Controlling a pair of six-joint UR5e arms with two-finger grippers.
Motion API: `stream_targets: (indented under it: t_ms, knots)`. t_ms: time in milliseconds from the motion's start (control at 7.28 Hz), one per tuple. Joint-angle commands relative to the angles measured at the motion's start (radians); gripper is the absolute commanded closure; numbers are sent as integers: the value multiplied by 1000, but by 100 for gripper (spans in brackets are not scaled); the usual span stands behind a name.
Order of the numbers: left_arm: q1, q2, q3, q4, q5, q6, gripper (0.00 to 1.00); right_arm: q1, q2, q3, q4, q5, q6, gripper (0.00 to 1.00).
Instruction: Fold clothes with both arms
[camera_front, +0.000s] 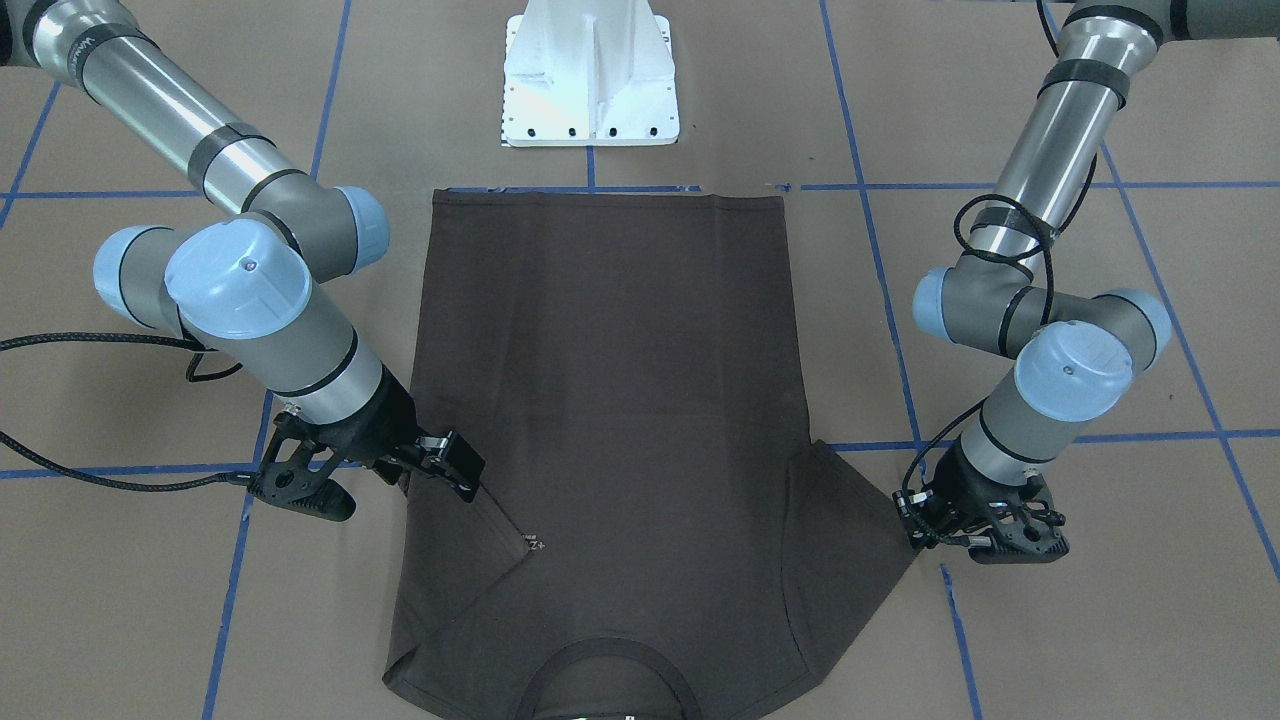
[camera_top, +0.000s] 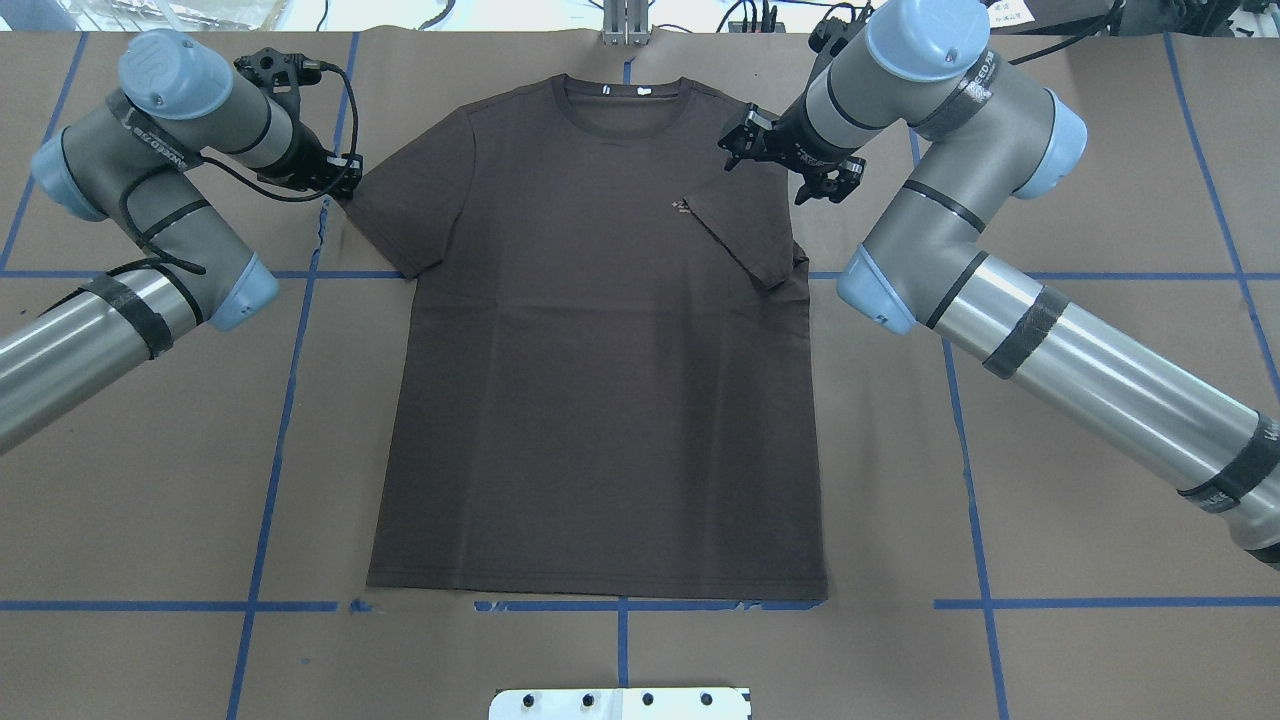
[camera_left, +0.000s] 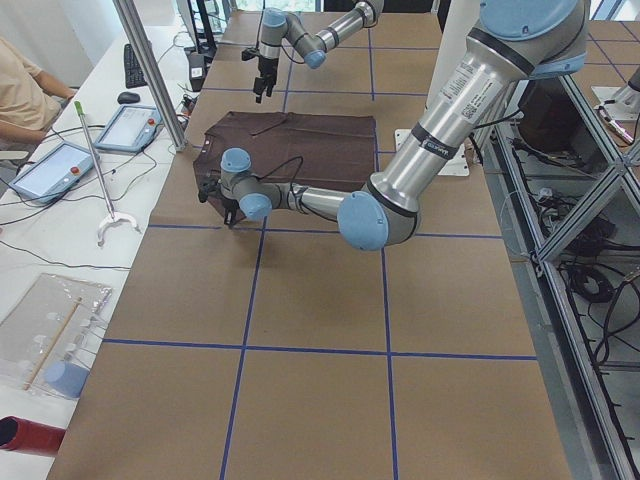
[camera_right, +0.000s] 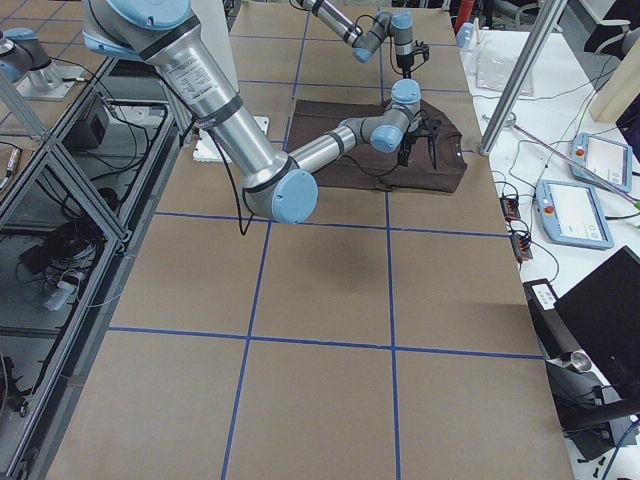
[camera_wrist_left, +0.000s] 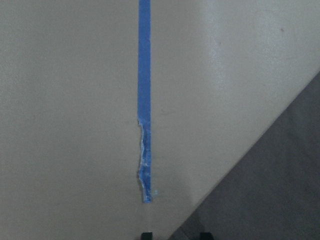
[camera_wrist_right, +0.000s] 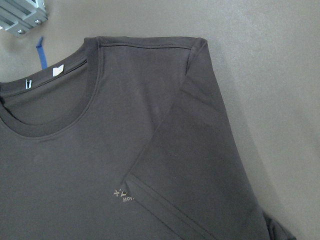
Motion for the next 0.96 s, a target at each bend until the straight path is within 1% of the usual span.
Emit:
stream_targets:
  t_ms: [0, 275, 412, 549, 687, 824]
  knots:
    - [0, -20, -4, 5, -5, -7, 100, 0, 0, -1, 0, 0, -2, 0]
    - [-1, -21, -11, 10, -9, -4, 100, 0, 0, -1, 0, 0, 0, 0]
    - [0, -4, -3, 2, -3, -1, 100, 0, -2, -1, 0, -2, 0, 0]
    - [-1, -1, -3, 2, -3, -2, 56, 0, -3, -3, 0, -2, -2, 0]
    - [-2, -3, -6, 2, -3, -8, 46, 0, -3, -5, 0, -2, -3, 0]
    - [-2, -3, -5, 5, -3, -4, 44, -2, -3, -6, 0, -2, -3, 0]
